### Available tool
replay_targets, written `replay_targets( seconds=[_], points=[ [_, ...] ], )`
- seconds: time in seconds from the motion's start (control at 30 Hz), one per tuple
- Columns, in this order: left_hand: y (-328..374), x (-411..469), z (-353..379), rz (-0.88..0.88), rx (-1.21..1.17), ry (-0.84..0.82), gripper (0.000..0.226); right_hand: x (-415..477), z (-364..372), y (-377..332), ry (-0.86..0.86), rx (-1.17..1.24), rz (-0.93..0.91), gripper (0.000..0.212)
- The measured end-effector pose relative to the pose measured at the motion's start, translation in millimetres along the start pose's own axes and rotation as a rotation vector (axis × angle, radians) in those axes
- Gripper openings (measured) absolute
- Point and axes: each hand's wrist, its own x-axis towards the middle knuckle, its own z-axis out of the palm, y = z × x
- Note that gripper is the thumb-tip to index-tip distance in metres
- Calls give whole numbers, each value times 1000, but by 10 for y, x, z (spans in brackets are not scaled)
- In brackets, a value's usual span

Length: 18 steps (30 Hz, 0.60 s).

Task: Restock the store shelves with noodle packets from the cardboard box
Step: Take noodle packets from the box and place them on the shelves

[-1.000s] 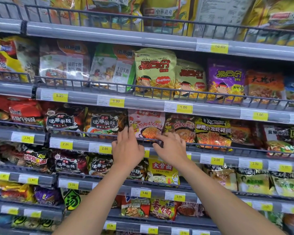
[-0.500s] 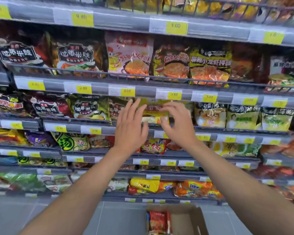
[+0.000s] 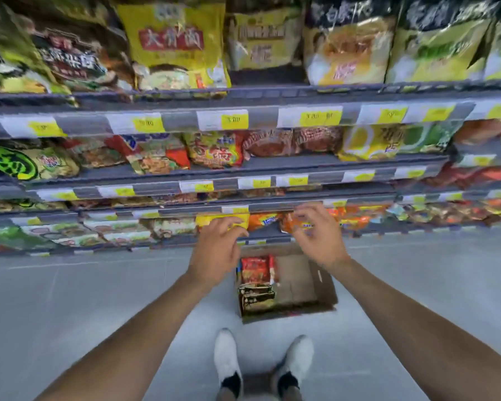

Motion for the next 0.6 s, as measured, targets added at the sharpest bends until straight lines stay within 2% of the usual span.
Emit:
replay_targets(
  seconds=[0.13,0.27,0.37,0.53,0.6],
  points=[
    [-78,-268,857,-94,-7,-229,39,-376,358,755,-171,-64,205,32],
    [-221,-457,1762,-202,-69,-437,39,-713,967,1537,-398,-63,418,11],
    [-371,-541,2466,-364,-187,-486,34,-911,1570,2090,-598,-71,526,16],
    [-644,-542,3710,-614,-320,-583,41,-1256,2726,3145,-769,-6,665,27],
    [-784,-522,4217,-816,-386,-620,34,-1253,3001,3338,-787,-1,743,31]
  ],
)
